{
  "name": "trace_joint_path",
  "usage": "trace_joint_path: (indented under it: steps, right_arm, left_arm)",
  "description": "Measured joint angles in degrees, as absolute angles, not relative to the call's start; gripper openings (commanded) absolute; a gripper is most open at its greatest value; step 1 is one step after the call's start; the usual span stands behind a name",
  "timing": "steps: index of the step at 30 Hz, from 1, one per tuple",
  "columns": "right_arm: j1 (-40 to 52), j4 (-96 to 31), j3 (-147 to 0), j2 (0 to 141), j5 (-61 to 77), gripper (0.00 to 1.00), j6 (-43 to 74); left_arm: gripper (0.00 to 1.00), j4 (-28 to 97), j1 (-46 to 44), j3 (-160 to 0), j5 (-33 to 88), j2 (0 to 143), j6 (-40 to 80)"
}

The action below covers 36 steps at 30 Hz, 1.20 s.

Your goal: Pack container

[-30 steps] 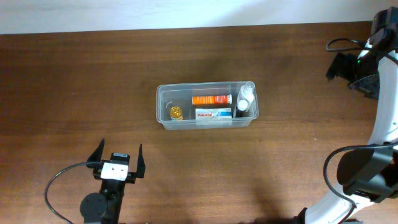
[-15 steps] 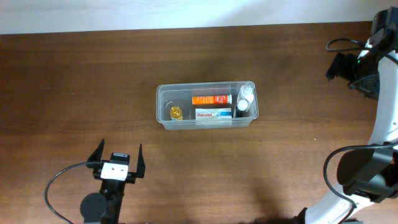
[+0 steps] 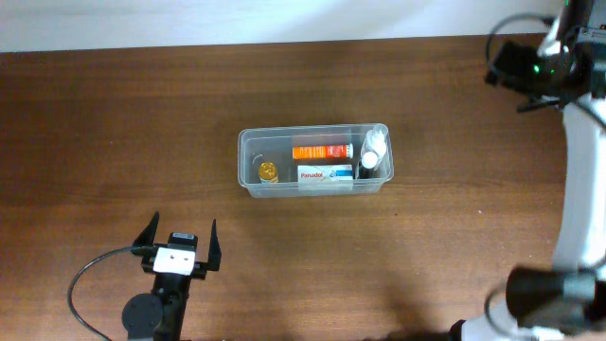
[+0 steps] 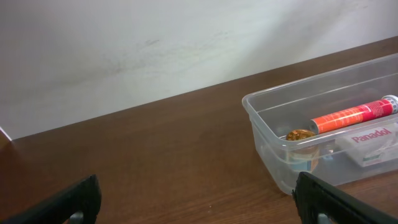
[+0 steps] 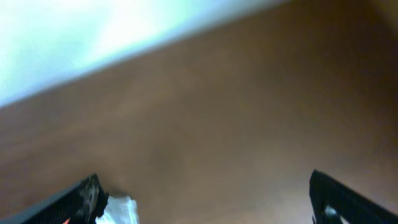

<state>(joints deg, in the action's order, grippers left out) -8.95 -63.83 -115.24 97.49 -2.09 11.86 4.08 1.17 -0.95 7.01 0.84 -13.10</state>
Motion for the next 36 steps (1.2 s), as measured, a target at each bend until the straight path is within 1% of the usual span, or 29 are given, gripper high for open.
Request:
trace_joint_path:
  steps: [6, 8, 11, 17, 22, 31, 36]
  right_arm:
    - [1.1, -51.3, -107.0, 82.6, -1.8, 0.98, 2.9]
    - [3.5, -47.2, -101.1, 75.9, -1.8, 0.98, -0.7]
    - [4.1, -43.0, -94.5, 69.8, -1.6, 0.98, -2.6]
    - [4.1, -28.9, -67.3, 48.4, -1.6, 0.98, -4.8]
    - [4.1, -18.8, -48.0, 33.8, -0.5, 0.98, -5.0]
    - [4.1, -5.0, -20.1, 16.4, 3.4, 0.98, -5.2]
    - [4.1, -3.2, -11.0, 8.6, 4.7, 0.98, -5.1]
  left_arm:
    - [0.99, 4.1, 1.2, -0.9, 7.0, 0.8, -13.1]
    - [0.99, 4.1, 1.2, -0.9, 7.0, 0.8, -13.1]
    - [0.99, 4.1, 1.2, -0.9, 7.0, 0.8, -13.1]
    - [0.99, 4.1, 1.2, -1.0, 7.0, 0.8, -13.1]
    - [0.99, 4.1, 1.2, -1.0, 7.0, 0.8, -13.1]
    - [0.99, 4.1, 1.2, -1.0, 7.0, 0.7, -13.1]
    - [0.99, 4.1, 1.2, -1.0, 7.0, 0.7, -13.1]
